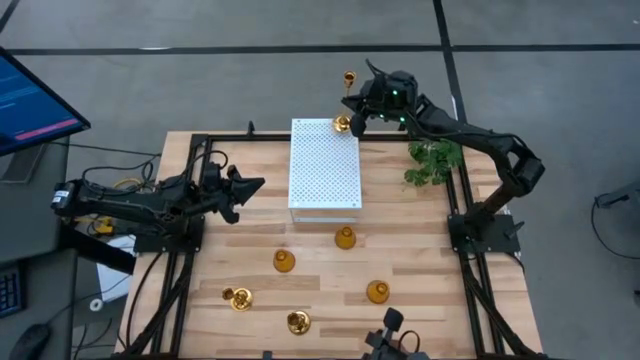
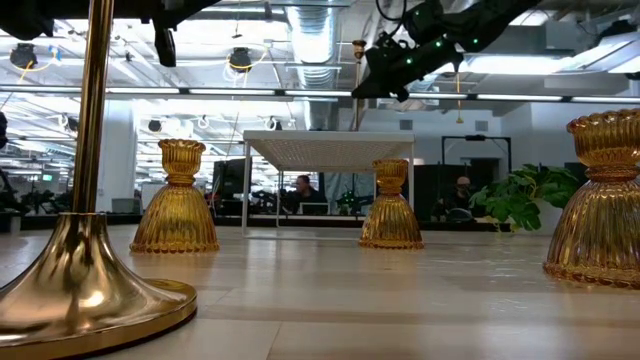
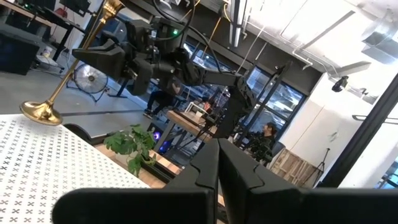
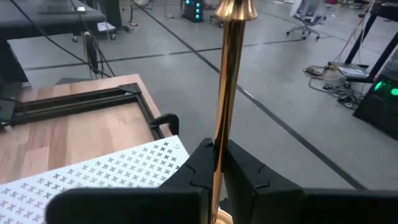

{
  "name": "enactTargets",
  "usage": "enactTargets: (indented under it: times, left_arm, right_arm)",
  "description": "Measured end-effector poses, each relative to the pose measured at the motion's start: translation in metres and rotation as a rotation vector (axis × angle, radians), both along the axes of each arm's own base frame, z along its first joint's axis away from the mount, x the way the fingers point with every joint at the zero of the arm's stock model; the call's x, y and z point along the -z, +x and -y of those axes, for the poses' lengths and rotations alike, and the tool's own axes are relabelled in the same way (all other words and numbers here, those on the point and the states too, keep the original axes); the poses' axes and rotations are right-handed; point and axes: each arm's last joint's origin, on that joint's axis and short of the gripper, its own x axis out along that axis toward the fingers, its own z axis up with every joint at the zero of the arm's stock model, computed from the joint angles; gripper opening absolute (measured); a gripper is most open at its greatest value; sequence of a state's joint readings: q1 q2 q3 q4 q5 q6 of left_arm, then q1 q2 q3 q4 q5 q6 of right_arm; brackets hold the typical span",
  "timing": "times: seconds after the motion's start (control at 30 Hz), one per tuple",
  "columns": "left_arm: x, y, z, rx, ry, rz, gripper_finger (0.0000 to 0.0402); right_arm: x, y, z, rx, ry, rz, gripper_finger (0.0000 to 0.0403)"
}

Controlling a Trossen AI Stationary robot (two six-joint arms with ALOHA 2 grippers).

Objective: Pick & Place candle stick holders
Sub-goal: Put the right gold candle holder on the shelf

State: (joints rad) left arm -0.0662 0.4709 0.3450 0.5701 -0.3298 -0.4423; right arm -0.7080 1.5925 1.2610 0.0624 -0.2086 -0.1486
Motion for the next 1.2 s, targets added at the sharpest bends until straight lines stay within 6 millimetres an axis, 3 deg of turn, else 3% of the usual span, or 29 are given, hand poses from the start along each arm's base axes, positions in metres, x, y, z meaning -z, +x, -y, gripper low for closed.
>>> enactTargets:
  times: [0.67,0.83,1.2]
  left_arm:
    - [0.0,0.0,0.0,-0.012,0.002,-0.003,0.0008]
    - [0.0,0.0,0.0,-0.018,0.014,-0.007,0.0008]
    - [0.0,0.0,0.0,-0.017,0.012,0.0,0.0008]
  right_arm:
    - [0.002,-0.002,0.002,0.01,0.02,-0.012,0.0019]
    - [0.016,0.006,0.008,0.006,0.054,-0.027,0.0021]
    - [0.018,0.009,0.008,0.007,0.039,-0.013,0.0029]
